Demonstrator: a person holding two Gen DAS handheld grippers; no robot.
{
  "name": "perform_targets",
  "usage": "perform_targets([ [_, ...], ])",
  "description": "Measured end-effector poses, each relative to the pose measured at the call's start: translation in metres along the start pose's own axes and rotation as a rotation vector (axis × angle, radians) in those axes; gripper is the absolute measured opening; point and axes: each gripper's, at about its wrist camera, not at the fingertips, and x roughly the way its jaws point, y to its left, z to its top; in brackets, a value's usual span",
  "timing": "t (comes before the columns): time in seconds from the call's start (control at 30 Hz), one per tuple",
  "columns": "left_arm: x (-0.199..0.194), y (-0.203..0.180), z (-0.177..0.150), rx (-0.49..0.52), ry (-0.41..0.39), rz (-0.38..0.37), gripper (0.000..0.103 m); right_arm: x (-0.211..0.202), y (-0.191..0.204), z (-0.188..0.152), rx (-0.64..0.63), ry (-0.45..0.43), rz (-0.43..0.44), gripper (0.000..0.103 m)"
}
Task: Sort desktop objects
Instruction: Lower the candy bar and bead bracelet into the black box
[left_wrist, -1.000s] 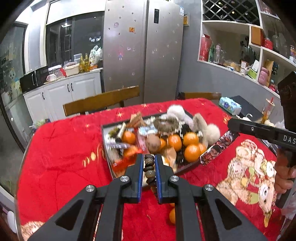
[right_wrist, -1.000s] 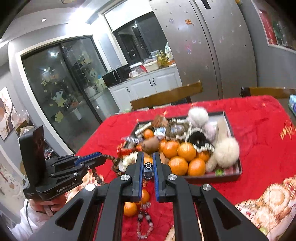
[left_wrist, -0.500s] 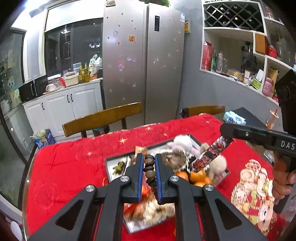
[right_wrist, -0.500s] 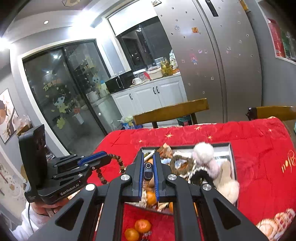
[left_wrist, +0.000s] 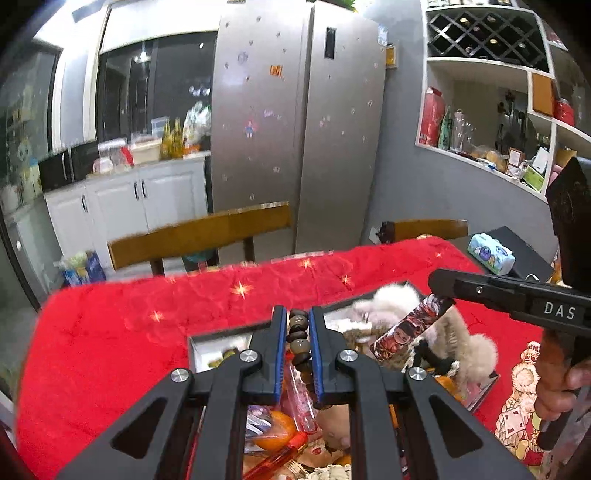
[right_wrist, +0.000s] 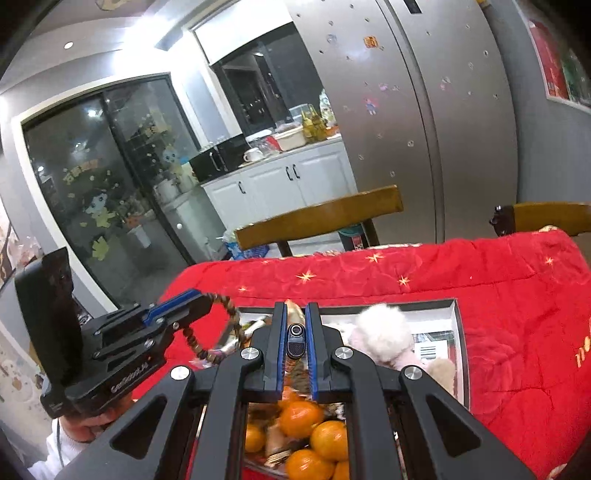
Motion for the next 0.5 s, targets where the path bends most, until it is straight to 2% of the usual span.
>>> perform_targets([
  [0.13, 0.022, 0.012, -0.017, -0.069, 0.077, -0.049, 0.013, 0.019, -0.012, -0.009, 0.019, 0.031, -0.006, 0.011],
  [0.23, 0.030, 0.015, -0.026, -0.047, 0.088, -0.017, 0.013, 0.030, -0.018, -0.013, 0.023, 0.037, -0.007, 0.011],
  [0.5, 0.040, 0.015, -0.032, -0.026, 0.105, -0.008, 0.013, 0.037, -0.028, -0.021, 0.004, 0.023, -0.028, 0.011],
])
